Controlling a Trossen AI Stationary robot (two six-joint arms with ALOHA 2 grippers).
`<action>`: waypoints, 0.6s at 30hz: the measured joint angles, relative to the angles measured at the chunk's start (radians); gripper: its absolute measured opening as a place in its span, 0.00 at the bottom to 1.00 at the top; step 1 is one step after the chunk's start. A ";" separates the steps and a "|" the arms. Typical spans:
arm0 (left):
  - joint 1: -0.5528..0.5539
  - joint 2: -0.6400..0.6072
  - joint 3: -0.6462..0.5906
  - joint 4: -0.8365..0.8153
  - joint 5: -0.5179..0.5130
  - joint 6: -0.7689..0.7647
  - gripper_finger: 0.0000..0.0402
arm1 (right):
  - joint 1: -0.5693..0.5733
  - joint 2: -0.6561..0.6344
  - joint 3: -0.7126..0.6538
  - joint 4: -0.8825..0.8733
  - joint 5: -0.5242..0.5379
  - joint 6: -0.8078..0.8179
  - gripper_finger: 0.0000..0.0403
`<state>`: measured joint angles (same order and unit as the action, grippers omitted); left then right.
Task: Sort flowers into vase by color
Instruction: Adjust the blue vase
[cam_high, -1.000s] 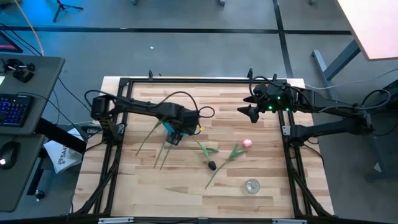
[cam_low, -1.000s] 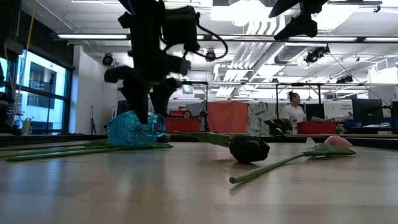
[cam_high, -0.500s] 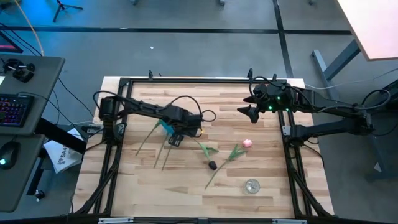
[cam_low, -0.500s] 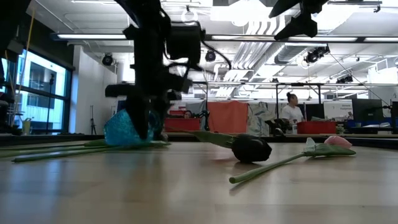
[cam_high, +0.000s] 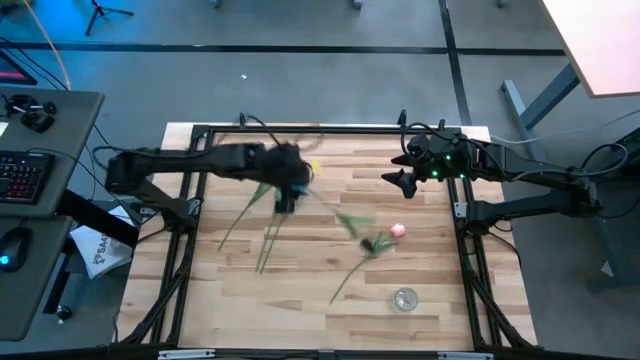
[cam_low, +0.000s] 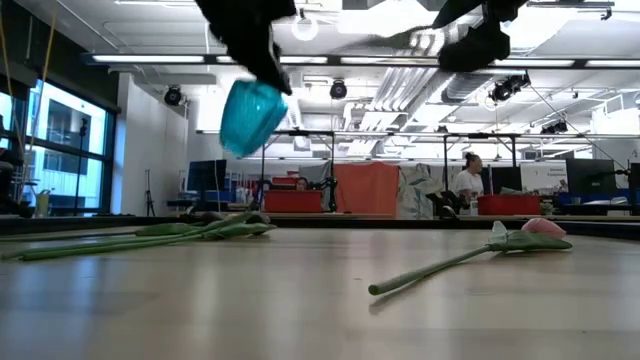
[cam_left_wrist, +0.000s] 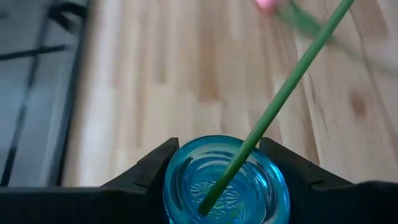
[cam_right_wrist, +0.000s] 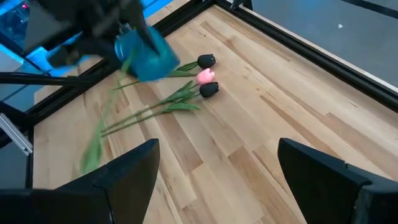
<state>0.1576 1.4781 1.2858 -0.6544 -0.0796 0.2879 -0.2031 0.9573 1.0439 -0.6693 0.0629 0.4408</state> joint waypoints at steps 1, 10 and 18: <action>0.012 -0.022 0.000 0.014 -0.002 -0.013 0.43 | 0.000 0.000 0.000 0.000 0.000 0.004 0.80; 0.081 -0.121 -0.024 0.057 0.039 -0.066 0.43 | 0.000 -0.003 0.000 0.107 0.001 -0.004 0.80; 0.094 -0.279 -0.229 0.166 0.044 -0.188 0.43 | 0.001 -0.018 0.076 0.274 0.102 -0.121 0.80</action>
<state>0.2513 1.1991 1.0569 -0.4889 -0.0353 0.0997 -0.2024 0.9397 1.1199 -0.3951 0.1650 0.3193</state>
